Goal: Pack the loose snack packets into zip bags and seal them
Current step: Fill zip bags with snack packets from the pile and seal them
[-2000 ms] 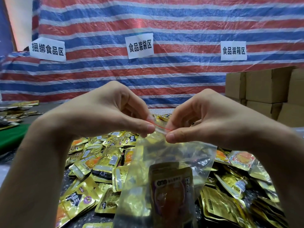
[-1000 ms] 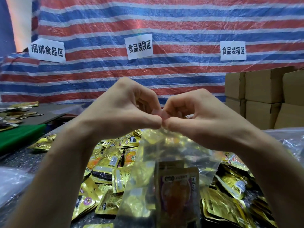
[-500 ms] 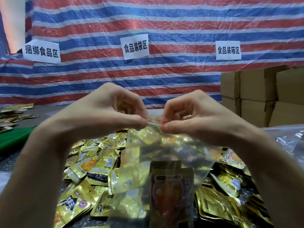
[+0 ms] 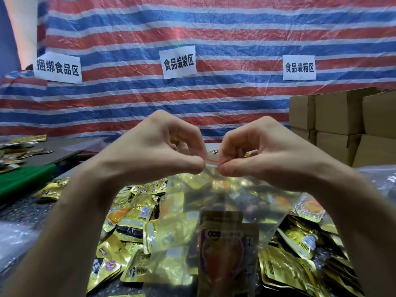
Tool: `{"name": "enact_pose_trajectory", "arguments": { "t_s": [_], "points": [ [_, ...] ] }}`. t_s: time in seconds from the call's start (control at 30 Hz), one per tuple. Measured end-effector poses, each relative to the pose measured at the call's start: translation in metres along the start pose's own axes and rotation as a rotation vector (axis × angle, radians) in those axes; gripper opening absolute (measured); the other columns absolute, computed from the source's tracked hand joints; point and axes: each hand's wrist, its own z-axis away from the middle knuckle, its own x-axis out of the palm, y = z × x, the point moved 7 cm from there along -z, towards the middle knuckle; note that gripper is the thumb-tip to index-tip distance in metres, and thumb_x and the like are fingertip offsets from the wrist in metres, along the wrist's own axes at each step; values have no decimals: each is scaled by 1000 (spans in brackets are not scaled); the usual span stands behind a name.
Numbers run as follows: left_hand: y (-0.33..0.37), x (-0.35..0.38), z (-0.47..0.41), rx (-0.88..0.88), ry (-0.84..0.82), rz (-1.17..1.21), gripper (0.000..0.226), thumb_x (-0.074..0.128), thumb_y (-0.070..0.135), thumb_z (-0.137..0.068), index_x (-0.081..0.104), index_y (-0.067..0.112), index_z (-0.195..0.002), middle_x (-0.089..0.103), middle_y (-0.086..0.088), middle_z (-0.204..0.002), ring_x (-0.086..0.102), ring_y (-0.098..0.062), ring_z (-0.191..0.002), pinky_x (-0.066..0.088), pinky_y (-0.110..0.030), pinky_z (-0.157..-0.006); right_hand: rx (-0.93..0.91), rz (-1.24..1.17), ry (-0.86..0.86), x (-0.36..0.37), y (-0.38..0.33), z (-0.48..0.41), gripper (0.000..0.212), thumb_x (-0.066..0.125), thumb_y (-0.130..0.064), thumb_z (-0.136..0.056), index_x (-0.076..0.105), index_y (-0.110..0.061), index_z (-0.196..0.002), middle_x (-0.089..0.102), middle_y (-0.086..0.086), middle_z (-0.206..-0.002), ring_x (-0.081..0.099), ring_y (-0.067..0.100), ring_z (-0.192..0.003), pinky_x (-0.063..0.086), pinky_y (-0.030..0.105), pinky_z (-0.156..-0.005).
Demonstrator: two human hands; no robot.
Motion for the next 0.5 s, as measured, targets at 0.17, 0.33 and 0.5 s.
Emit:
{"name": "enact_pose_trajectory", "arguments": {
  "t_s": [0.17,0.33,0.5],
  "points": [
    [3,4,1,17,-81,1,5,81,15,-81,78,19,-81,75,2,-77,70,-11,-74,54,-21,-68,5,7,-23,4,-1,0,11,77,-14,-81,75,-19,-72,70,13,-77,62,30,-71,51,48,-69],
    [0,6,1,-24,-115,-102,9,74,11,-84,74,19,-80,73,5,-76,68,-6,-73,53,-22,-68,83,8,-87,6,7,2,10,77,-24,-82,76,-19,-74,71,1,-70,57,7,-62,47,34,-62],
    [1,3,0,-25,-54,-133,11,78,17,-81,74,22,-72,69,4,-70,61,-4,-64,47,-17,-59,47,25,-54,2,3,2,12,79,-13,-80,74,-17,-71,64,11,-67,51,11,-59,42,33,-57]
  ]
}}
